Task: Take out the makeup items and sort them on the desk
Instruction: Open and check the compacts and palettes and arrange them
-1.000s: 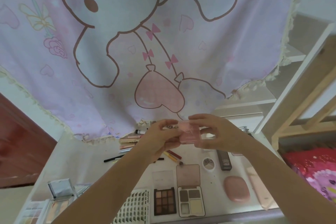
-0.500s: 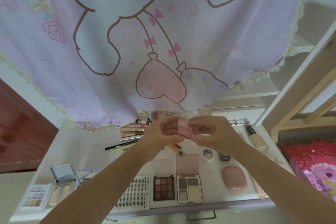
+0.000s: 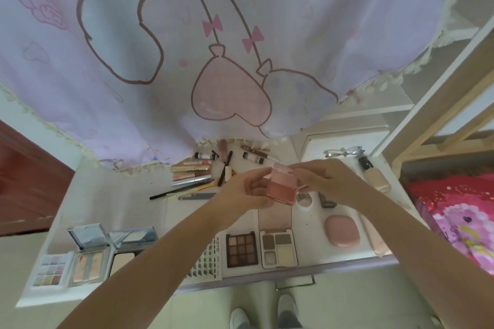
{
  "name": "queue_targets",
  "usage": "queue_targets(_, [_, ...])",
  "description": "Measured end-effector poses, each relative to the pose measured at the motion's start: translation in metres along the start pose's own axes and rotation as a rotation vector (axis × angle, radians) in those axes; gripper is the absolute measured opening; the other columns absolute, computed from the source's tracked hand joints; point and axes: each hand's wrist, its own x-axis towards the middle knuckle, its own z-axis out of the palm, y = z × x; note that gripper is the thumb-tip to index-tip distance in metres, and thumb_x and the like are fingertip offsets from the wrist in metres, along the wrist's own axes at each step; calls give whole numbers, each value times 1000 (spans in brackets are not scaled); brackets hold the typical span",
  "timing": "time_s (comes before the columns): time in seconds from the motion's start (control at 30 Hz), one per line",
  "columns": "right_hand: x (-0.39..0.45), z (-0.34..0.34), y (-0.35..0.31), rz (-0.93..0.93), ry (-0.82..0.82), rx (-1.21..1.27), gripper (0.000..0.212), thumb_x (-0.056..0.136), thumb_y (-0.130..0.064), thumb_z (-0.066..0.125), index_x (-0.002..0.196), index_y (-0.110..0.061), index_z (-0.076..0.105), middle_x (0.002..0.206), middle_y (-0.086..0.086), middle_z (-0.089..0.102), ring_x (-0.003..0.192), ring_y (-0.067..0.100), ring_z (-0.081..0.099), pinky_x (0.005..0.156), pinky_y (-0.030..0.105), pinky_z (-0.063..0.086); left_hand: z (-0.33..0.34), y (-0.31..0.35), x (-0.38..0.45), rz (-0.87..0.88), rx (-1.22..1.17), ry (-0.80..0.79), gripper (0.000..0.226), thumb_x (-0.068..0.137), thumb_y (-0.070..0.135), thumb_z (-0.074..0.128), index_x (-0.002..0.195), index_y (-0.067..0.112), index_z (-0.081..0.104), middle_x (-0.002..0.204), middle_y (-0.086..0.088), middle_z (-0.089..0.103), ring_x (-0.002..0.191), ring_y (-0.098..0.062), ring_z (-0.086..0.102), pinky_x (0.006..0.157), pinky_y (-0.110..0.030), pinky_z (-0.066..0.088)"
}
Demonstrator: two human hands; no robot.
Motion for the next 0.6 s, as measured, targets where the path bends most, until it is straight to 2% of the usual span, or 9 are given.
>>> queue_targets(0.03, [0,0,5,33,-30,-58,28,91,-25,51,113,-14,63,94,3,68,77,11,68,76,25,55,0,-4,2,-28,24,3,60,78,-22,52,128,10,45,92,2,63,73,6,64,71,-12,52])
queue_targets(0.1, [-1,7,15,97,-57,-84,30,92,-22,48,112,-5,63,92,4,67,77,11,65,70,13,54,1,-16,4,-87,52,-6,59,80,-21,50,133,1,41,93,1,63,73,7,65,72,-11,53])
queue_targets(0.17, [-5,16,26,108,-45,-133,27,93,-16,47,109,-3,64,91,5,65,75,11,62,60,2,47,3,-29,6,-167,25,-25,58,81,-18,51,135,-1,38,98,-1,62,77,3,66,73,-13,54])
queue_targets(0.2, [-7,21,32,101,-31,-172,26,94,-15,47,108,-3,65,88,5,65,75,14,63,57,1,45,4,-35,7,-205,3,-31,58,82,-13,55,136,0,38,101,-1,62,80,-1,67,76,-15,55])
queue_targets(0.27, [-9,27,46,71,-18,-267,26,93,-16,48,103,-3,68,84,9,69,75,21,65,58,4,42,8,-44,11,-267,-64,-33,62,80,5,65,135,0,39,104,-2,63,87,-9,66,85,-22,54])
queue_targets(0.37, [-12,26,64,15,-38,-417,26,94,-16,48,95,0,68,76,13,67,66,23,58,59,8,39,24,-56,15,-365,-164,73,45,87,16,59,128,2,46,93,-2,64,81,-13,65,80,-20,55])
queue_targets(0.5, [-10,18,85,-97,-129,-522,28,94,-17,47,86,2,66,80,16,68,71,23,58,59,18,33,52,-74,24,-458,-224,206,16,89,12,56,105,8,54,89,-3,64,79,-12,63,75,-20,53])
queue_targets(0.6, [-3,2,105,-83,-140,-454,24,93,-15,50,96,-3,69,84,7,69,77,22,61,62,10,36,77,-93,34,-468,-259,310,20,86,-1,58,103,8,51,86,-2,61,78,-11,60,69,-16,53])
